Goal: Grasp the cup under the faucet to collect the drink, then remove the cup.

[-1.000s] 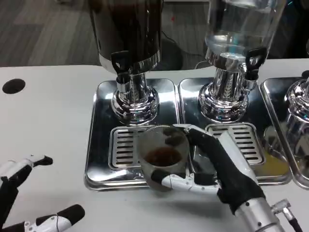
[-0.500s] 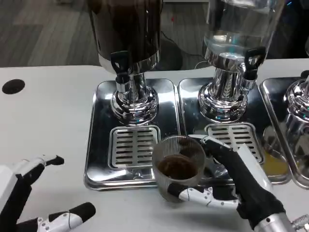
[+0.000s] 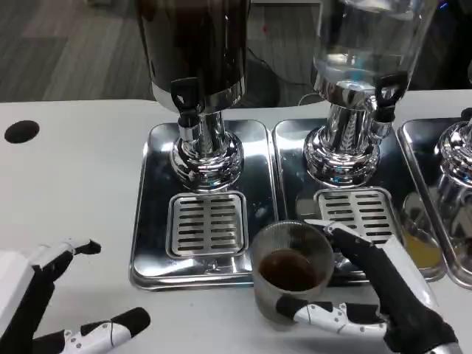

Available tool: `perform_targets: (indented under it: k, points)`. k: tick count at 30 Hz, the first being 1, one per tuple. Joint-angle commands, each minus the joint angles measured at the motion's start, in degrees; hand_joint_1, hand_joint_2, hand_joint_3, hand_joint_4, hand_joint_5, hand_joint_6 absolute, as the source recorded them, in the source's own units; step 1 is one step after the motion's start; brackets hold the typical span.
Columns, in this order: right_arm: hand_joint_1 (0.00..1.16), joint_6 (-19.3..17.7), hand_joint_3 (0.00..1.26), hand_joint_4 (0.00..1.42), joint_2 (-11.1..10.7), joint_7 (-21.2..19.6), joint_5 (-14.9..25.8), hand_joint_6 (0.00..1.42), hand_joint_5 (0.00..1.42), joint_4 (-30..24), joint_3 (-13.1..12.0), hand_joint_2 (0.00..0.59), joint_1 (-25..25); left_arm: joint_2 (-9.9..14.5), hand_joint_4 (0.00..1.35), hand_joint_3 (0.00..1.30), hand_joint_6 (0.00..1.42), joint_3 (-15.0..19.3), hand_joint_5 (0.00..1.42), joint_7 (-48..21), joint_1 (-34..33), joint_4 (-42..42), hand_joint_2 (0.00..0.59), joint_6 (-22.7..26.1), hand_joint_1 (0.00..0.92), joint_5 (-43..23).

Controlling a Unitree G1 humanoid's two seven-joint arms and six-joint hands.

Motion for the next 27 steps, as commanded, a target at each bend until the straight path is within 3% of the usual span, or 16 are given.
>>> perform_targets:
  k: [1,27]
  points:
    - [0.65,-5.1,0.39,0.43,-0.5,0.2,2.5,0.14,0.37,1.3,-1.5,0.122,0.5,0.6,0.23,0.29,0.59,-0.8,0.29,-1.2,-0.3,-0.8,0.067,0.9,0.000,0.8]
    - [0.65,-17.3,0.40,0.43,-2.5,0.9,3.8,0.14,0.37,10.2,-5.3,0.122,3.6,0.6,0.23,0.29,0.59,-2.3,0.30,-2.9,-0.5,-3.4,0.066,3.2,0.000,2.7]
